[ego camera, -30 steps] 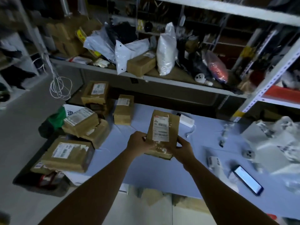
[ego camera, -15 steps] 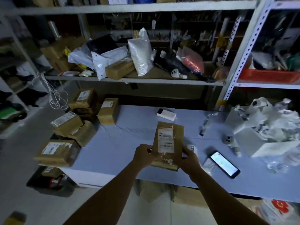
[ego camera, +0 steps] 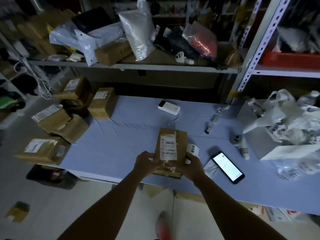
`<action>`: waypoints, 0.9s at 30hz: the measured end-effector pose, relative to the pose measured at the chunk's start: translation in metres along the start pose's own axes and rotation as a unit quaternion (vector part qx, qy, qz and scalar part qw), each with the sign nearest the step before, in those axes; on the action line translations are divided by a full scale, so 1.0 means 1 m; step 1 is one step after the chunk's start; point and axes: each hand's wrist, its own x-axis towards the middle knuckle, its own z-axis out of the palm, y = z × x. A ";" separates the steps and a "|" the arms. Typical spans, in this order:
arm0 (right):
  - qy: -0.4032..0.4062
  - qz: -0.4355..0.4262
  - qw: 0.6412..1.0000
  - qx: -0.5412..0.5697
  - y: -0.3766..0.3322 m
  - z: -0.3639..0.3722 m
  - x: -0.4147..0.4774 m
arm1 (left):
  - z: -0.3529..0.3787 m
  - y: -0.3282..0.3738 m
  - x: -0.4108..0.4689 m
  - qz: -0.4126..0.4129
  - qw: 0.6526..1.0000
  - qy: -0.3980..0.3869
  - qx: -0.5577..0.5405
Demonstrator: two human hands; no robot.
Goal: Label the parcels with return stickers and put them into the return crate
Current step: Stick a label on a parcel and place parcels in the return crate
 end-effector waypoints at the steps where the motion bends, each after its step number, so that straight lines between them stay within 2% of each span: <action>1: 0.004 0.003 1.000 -0.010 0.001 0.001 0.005 | 0.005 -0.004 0.009 -0.008 1.000 -0.002 -0.004; 5: 0.024 0.036 0.998 -0.055 0.003 0.009 0.019 | 0.012 0.014 0.009 -0.045 0.999 0.006 -0.023; 8: 0.035 0.012 0.995 -0.090 -0.003 0.008 0.030 | 0.025 0.020 0.020 -0.049 0.999 -0.007 -0.014; 13: 0.175 -0.053 0.974 -0.135 -0.015 -0.032 0.058 | 0.050 0.018 0.049 -0.060 0.997 0.043 0.009; 17: 0.122 -0.019 0.963 -0.238 -0.002 -0.087 0.076 | 0.055 0.041 0.054 -0.068 0.995 0.047 0.056; 20: 0.054 0.060 0.927 -0.366 0.025 -0.123 0.087 | 0.061 0.043 0.057 -0.088 0.994 0.044 0.056; 22: -0.003 0.080 0.902 -0.425 0.045 -0.138 0.090 | 0.064 0.045 0.054 -0.104 0.992 0.053 0.043; 25: -0.058 0.059 0.878 -0.471 0.073 -0.151 0.090 | 0.066 0.048 0.048 -0.107 0.991 0.073 0.023; 27: -0.055 0.036 0.877 -0.475 0.085 -0.156 0.090 | 0.066 0.052 0.043 -0.102 0.991 0.079 0.017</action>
